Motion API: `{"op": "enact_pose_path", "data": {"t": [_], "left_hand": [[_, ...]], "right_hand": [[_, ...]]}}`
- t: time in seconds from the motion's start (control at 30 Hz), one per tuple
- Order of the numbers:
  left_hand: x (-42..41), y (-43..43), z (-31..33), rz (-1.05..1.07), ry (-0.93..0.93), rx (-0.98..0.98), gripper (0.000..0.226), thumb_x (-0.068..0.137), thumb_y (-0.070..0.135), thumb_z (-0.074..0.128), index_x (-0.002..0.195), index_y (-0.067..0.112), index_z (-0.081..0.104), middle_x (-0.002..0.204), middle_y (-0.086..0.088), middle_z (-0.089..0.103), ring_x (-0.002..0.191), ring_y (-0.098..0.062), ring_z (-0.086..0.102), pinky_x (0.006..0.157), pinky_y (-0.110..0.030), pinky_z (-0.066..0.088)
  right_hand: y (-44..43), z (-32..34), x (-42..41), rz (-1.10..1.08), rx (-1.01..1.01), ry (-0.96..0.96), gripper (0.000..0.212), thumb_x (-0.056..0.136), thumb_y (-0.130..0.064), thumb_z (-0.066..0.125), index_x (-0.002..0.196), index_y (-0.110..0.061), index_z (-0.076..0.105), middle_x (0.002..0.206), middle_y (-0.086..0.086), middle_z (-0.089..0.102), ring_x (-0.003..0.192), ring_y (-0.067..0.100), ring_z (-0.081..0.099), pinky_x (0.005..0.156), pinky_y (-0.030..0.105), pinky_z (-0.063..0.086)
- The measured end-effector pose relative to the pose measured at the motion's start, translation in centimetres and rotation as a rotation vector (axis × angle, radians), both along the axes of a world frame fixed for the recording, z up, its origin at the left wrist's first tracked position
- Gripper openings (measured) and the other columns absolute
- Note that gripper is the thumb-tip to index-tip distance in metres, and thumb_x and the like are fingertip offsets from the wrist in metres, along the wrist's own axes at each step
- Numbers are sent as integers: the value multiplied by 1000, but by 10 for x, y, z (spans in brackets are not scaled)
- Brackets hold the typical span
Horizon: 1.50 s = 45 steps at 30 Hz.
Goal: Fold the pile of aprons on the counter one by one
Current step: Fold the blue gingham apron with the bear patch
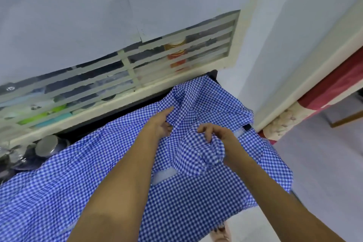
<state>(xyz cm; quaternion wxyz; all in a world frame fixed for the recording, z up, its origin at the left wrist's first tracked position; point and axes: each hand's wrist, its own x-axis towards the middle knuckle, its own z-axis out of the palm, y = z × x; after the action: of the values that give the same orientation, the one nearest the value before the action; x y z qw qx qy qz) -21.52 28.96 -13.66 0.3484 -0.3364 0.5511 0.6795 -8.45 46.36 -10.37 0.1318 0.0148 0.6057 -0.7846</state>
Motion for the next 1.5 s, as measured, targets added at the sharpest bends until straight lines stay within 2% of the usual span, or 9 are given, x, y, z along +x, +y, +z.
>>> {"op": "enact_pose_path", "data": {"t": [0.07, 0.23, 0.4, 0.53, 0.63, 0.83, 0.97, 1.3, 1.5], "left_hand": [[0, 7, -1, 118, 40, -6, 21, 95, 16, 57, 110, 1, 58, 94, -14, 65, 78, -28, 63, 70, -43, 54], [-16, 5, -8, 242, 171, -290, 26, 93, 15, 60, 113, 2, 49, 112, -15, 61, 94, -30, 62, 75, -47, 56], [1, 23, -6, -56, 124, -304, 42, 94, 6, 56, 134, -2, 47, 127, -17, 58, 59, -20, 54, 37, -23, 46], [2, 37, 3, -146, 157, -383, 38, 95, 14, 57, 129, -1, 52, 128, -17, 58, 78, -29, 58, 72, -33, 47], [5, 43, 5, -190, 213, -426, 43, 96, 14, 56, 136, 1, 47, 138, -14, 51, 118, -31, 53, 88, -37, 43], [6, 38, -4, -154, 241, -443, 44, 99, 17, 52, 140, 3, 43, 140, -16, 48, 120, -34, 51, 103, -45, 44], [5, 32, -5, -75, 206, -398, 49, 95, 19, 59, 137, -1, 43, 140, -15, 49, 123, -34, 50, 105, -48, 41], [38, 41, -5, -74, 313, -748, 84, 88, 25, 68, 147, -6, 17, 153, -20, 26, 138, -32, 30, 115, -39, 28], [177, 103, -20, -888, 1115, -740, 67, 94, 27, 58, 150, 11, 23, 158, -9, 16, 145, -24, 15, 120, -39, 15]], "right_hand": [[30, 3, 25, -87, 29, -74, 20, 74, 8, 58, 63, -8, 53, 98, 2, 68, 98, 14, 63, 84, 24, 52], [97, -27, 73, 63, 1049, -263, 48, 82, 16, 48, 83, -26, 71, 98, -2, 65, 80, 12, 62, 70, 19, 48], [55, -18, 85, -166, 1199, 39, 25, 94, -23, 56, 118, -19, 61, 117, -3, 59, 104, 13, 56, 81, 16, 38], [-5, -36, 89, 438, 1311, -43, 85, 85, -58, 56, 151, -18, 20, 156, 2, 19, 141, 22, 20, 114, 37, 25], [-28, -61, 92, 417, 1464, -23, 63, 96, -36, 49, 147, -9, 24, 156, 12, 16, 142, 32, 19, 114, 47, 26], [-6, -32, 75, -78, 835, -177, 26, 101, -21, 43, 77, -14, 48, 72, 0, 48, 65, 12, 43, 62, 25, 33], [58, 4, 84, -378, 163, -523, 28, 97, -25, 52, 76, -13, 65, 77, 1, 72, 72, 16, 68, 68, 25, 49], [100, -57, 131, -364, 887, -414, 20, 94, -23, 58, 85, -6, 65, 75, -2, 61, 62, 6, 50, 54, 13, 33], [129, -71, 156, -975, 377, -512, 22, 82, 8, 50, 78, -12, 54, 77, 2, 53, 71, 15, 48, 68, 28, 38]]}}
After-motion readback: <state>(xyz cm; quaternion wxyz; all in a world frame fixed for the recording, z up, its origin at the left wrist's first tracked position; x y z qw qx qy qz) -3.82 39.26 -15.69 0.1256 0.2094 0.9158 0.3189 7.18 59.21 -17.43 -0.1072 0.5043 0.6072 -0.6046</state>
